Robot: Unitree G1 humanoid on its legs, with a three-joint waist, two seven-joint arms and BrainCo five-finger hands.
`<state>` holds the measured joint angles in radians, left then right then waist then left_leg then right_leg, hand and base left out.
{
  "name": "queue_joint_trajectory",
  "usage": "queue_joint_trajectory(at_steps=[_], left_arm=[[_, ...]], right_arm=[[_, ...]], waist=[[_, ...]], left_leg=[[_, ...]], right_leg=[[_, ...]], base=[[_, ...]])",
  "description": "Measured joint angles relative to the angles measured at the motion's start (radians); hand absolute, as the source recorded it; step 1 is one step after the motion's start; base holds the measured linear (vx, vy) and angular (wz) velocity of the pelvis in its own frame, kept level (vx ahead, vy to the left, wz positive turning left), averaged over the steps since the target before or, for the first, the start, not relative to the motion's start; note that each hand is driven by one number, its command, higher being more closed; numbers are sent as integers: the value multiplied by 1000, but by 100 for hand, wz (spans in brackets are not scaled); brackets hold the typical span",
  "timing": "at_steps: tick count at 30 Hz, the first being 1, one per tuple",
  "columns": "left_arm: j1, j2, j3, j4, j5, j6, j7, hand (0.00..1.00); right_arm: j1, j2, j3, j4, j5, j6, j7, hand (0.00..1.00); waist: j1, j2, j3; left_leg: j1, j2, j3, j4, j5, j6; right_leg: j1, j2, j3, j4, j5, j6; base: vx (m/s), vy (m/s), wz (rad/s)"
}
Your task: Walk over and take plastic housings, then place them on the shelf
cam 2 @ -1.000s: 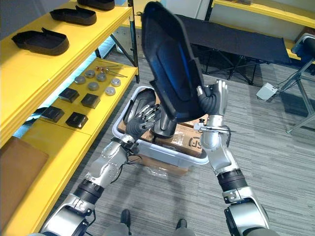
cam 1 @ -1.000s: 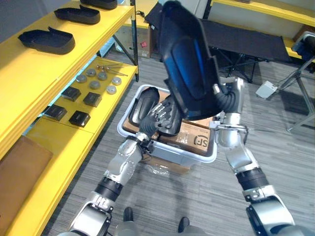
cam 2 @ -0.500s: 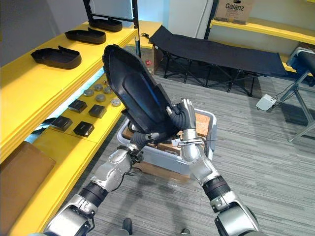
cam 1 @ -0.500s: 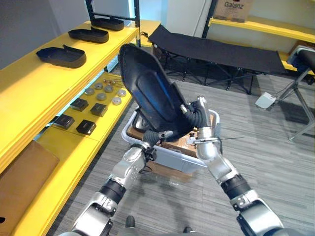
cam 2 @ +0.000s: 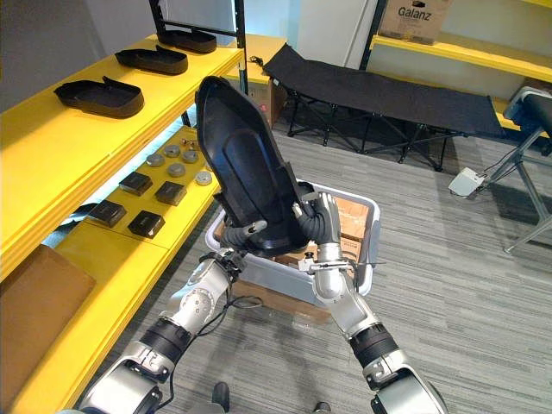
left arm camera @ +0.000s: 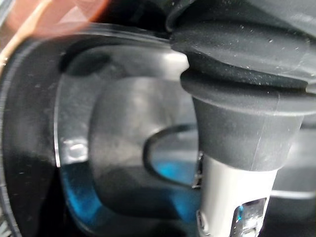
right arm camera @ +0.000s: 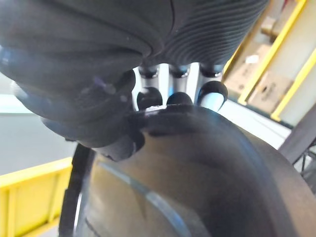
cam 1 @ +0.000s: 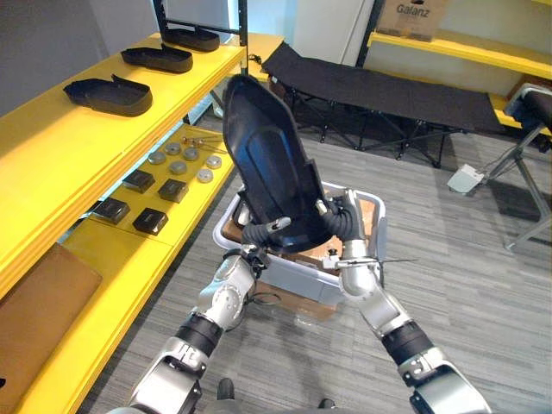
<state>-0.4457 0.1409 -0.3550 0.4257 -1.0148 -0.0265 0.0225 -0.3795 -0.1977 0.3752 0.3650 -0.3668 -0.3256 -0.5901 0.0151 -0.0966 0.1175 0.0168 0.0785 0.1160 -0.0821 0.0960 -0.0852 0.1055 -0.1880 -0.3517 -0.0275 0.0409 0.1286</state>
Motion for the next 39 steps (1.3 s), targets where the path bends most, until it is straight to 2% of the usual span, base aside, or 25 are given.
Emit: queue_joint_trajectory(at_steps=[2,3,6,10,15,25,29,30,33,36,39], left_arm=[[0,0,10,0,0,0,0,0],[0,0,16,0,0,0,1,100],[0,0,28,0,0,-2,2,100],[0,0,30,0,1,-29,1,100],[0,0,31,2,3,-48,-3,100],[4,0,28,10,0,-111,-3,100],[5,0,17,10,-40,-157,-7,100],[7,0,13,10,-45,-173,-12,100],[12,-1,4,10,-62,-219,-34,100],[12,-13,16,10,-55,-246,-34,100],[19,-32,41,-34,18,-293,-24,100]], right_arm=[[12,3,0,0,0,-4,-1,100],[17,4,0,0,0,-4,-1,100],[28,8,3,0,0,-4,-1,100],[50,7,4,0,0,-6,-1,100],[60,6,10,-2,0,-40,-1,100],[62,5,37,-15,0,-61,-22,100],[63,5,37,-40,0,-63,-23,100],[63,5,37,-44,1,-63,-23,0],[81,7,43,-67,20,-72,-21,0],[105,8,48,-65,49,-68,-19,0],[157,16,51,-49,98,-62,-15,0]], waist=[[0,-7,-4],[0,-8,-5],[0,-8,-6],[0,-9,-6],[-3,-10,-7],[-3,-23,-15],[-3,-28,-19],[-3,-28,-19],[-3,-28,-19],[-3,-28,-19],[0,-28,-19]], left_leg=[[0,0,0,0,0,1],[0,0,0,0,1,1],[0,-1,0,0,2,2],[0,-1,0,0,3,2],[0,0,0,0,3,2],[0,-1,1,0,3,2],[1,-1,1,0,3,2],[2,-1,1,0,3,2],[3,-1,1,0,3,2],[5,-1,0,0,3,2],[6,-2,-2,0,3,2]], right_leg=[[0,-1,0,0,1,0],[0,-2,0,0,2,1],[0,-3,0,-1,5,1],[0,-2,0,-2,6,1],[0,-2,0,-4,7,2],[4,-2,0,-17,14,3],[5,-3,0,-17,14,3],[6,-3,0,-17,14,3],[8,-4,-1,-17,14,3],[13,-7,-4,-17,14,3],[16,-7,-6,-18,14,3]], base=[[-21,-1,0],[-34,-2,0],[-26,0,0],[0,0,0],[0,0,0],[0,0,0],[0,0,0],[0,0,0],[0,0,0],[0,0,1],[0,0,1]])
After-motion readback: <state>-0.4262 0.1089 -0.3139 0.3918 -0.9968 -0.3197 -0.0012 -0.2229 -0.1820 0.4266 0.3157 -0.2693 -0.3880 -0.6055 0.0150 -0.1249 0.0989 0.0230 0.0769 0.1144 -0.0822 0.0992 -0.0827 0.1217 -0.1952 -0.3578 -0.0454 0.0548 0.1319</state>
